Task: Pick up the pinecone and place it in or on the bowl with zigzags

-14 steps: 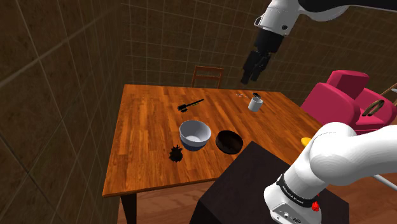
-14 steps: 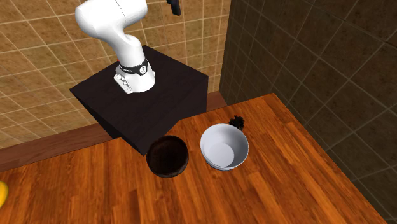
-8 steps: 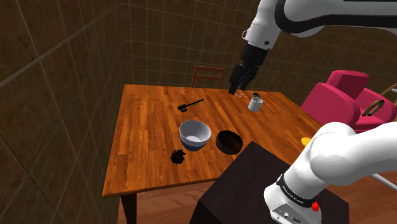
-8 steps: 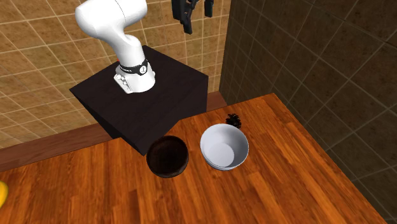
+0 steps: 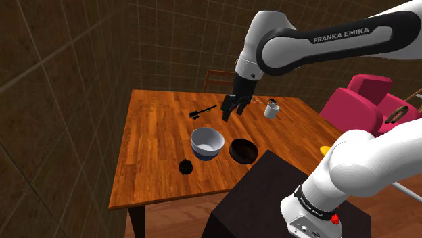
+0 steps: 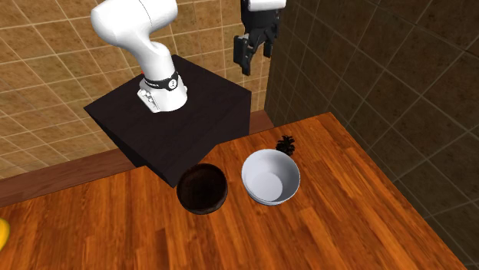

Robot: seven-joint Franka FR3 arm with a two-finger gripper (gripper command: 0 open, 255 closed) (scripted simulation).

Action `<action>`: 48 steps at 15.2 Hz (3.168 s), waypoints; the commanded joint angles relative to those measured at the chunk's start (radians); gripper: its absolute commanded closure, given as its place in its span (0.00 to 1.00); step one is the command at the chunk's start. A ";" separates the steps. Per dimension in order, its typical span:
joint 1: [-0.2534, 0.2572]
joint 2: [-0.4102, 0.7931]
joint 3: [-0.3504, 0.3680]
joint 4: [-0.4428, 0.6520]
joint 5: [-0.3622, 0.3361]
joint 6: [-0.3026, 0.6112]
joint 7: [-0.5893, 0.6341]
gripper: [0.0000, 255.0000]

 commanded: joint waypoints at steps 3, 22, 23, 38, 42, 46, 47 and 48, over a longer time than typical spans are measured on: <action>-0.005 0.141 0.050 -0.013 -0.010 0.152 0.056 0.00; 0.054 0.956 0.038 0.249 -0.463 0.629 0.560 0.00; 0.067 0.987 0.025 0.269 -0.476 0.637 0.576 0.00; 0.100 1.091 -0.023 0.298 -0.521 0.714 0.610 0.00; 0.106 1.099 -0.025 0.302 -0.523 0.717 0.617 1.00; 0.106 1.069 -0.019 0.272 -0.520 0.718 0.620 1.00; 0.105 1.073 -0.018 0.277 -0.519 0.716 0.618 1.00; 0.101 1.091 -0.024 0.298 -0.519 0.714 0.609 1.00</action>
